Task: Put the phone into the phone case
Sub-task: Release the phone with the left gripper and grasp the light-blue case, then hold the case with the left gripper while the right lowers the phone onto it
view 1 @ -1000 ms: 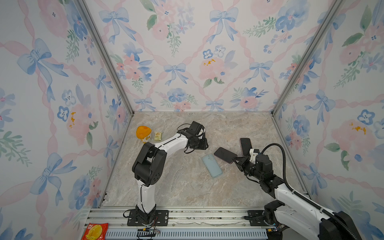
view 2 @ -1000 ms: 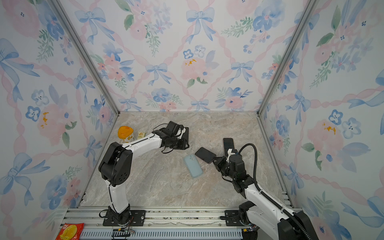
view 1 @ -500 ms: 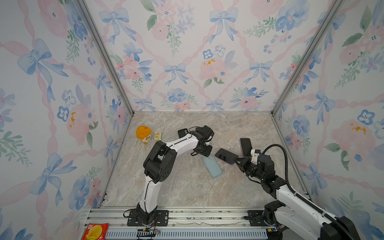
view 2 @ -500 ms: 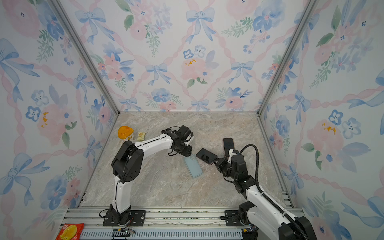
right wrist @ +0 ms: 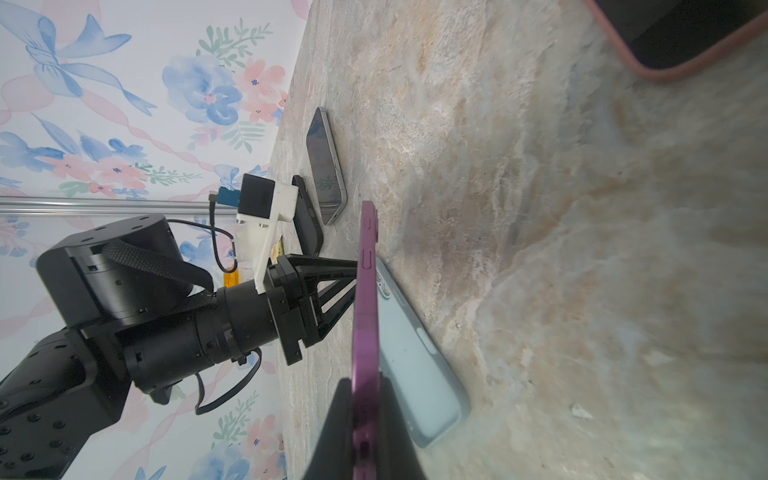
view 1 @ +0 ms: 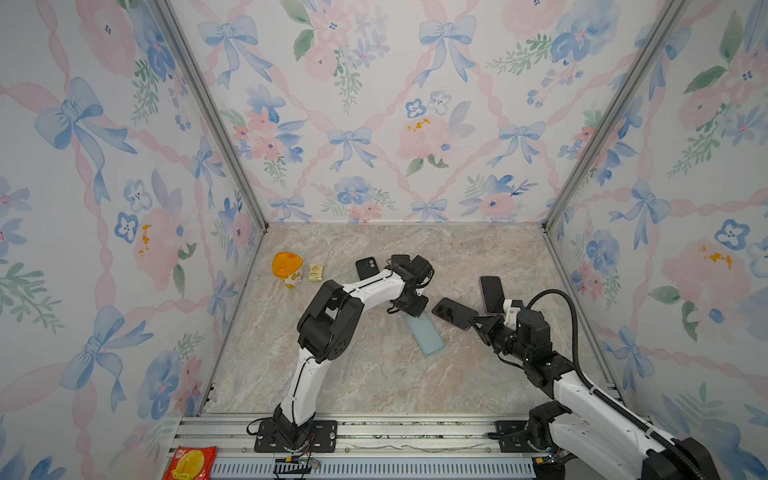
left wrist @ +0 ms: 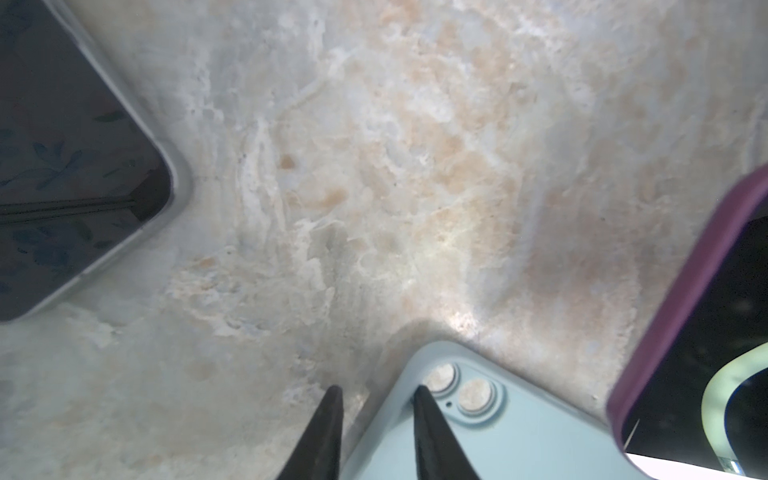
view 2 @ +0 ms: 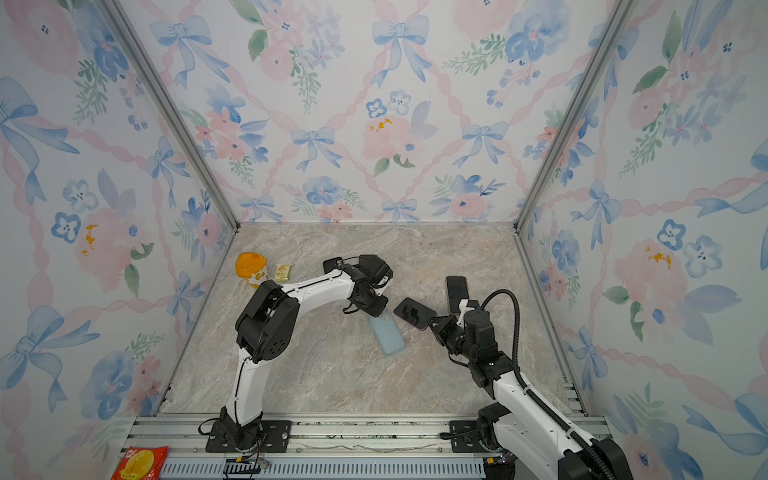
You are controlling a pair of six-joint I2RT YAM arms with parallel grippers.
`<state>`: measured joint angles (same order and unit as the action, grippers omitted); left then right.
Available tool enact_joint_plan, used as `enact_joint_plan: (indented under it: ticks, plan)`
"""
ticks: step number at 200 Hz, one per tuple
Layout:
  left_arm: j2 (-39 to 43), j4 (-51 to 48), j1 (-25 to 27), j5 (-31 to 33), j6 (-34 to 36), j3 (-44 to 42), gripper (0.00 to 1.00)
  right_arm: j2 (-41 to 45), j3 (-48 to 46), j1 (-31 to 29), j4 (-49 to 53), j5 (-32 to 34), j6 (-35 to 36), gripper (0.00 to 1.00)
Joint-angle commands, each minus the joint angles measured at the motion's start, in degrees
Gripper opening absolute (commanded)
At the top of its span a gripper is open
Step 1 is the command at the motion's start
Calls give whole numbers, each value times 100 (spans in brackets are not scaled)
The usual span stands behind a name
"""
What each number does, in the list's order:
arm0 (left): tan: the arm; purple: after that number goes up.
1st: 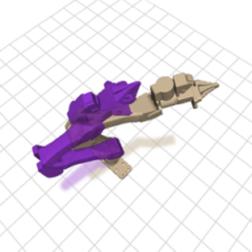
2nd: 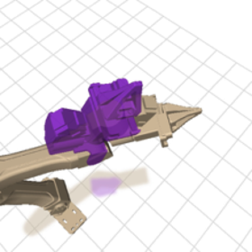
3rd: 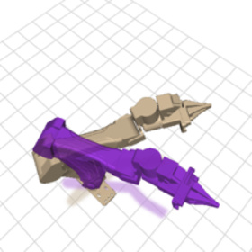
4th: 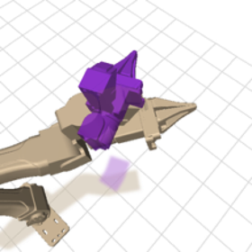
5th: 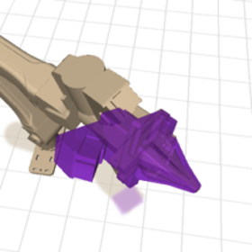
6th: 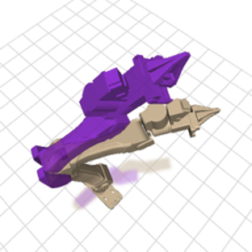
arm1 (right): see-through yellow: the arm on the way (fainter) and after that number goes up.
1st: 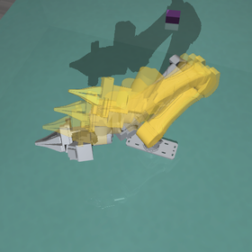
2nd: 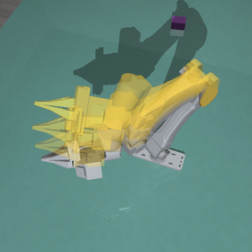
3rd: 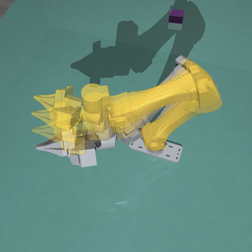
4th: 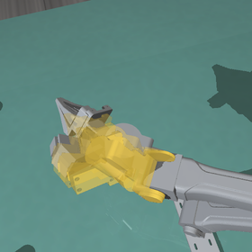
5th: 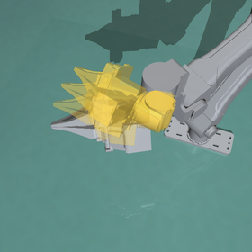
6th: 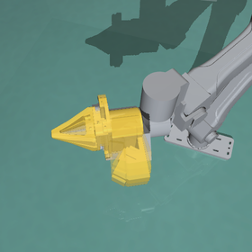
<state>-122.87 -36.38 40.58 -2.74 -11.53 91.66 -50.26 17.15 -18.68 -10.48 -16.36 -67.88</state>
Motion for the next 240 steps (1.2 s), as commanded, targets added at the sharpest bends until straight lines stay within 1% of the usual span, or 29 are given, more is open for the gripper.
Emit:
enact_joint_plan:
  ticks: [1,41,72,86,123,157,219,240]
  plan:
    - [-122,-176,-6,125,11,30,24,53,52,66,-182,-113,119,0]
    - [28,-168,-6,160,-102,-153,14,73,100,67,-61,-146,202,0]
    - [272,-172,-23,202,-267,-460,11,66,253,134,242,-411,419,0]
    - [489,-159,-57,270,-451,-612,9,69,334,144,287,-509,475,0]
    - [957,-150,-76,462,-988,-1036,5,-261,663,113,215,-1210,553,0]
    - [1393,-108,-94,530,-1623,-1580,6,-620,1132,-135,136,-1778,678,0]
    - [2341,442,-94,469,-2640,-2937,8,-1065,1467,-488,299,-2432,1116,0]
    - [2558,587,-87,434,-2915,-3214,8,-1202,1559,-571,563,-2588,1349,0]
